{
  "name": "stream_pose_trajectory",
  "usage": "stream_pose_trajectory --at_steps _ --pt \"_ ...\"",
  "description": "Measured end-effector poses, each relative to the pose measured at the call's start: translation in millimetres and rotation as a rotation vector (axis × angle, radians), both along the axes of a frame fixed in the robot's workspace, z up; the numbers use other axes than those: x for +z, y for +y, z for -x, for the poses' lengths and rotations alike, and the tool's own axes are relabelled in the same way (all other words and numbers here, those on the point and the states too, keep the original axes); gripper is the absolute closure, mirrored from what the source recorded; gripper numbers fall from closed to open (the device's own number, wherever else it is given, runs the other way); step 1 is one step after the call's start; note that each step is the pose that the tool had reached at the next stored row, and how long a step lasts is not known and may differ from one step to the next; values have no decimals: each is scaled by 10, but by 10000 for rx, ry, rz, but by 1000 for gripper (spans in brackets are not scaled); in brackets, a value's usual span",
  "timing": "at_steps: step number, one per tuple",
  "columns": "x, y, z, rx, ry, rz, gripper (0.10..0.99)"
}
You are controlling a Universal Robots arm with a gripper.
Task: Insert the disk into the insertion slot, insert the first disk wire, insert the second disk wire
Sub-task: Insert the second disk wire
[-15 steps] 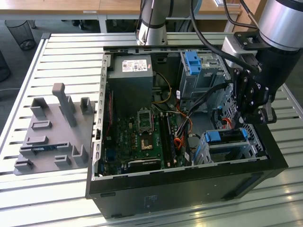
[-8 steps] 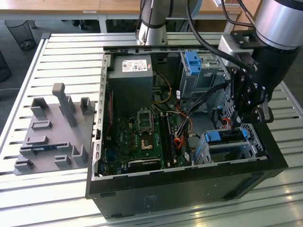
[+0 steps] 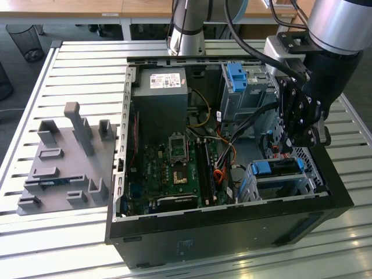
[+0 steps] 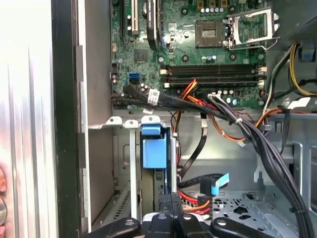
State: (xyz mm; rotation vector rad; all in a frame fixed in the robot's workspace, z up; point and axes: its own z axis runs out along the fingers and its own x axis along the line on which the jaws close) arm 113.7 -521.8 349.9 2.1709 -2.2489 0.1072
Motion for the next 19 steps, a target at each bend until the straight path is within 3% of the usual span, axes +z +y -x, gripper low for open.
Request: stream_pose_trajectory --at_steps 9,19 --pt "0 42 159 0 0 -28 980" --pt "51 164 169 0 15 -32 980"
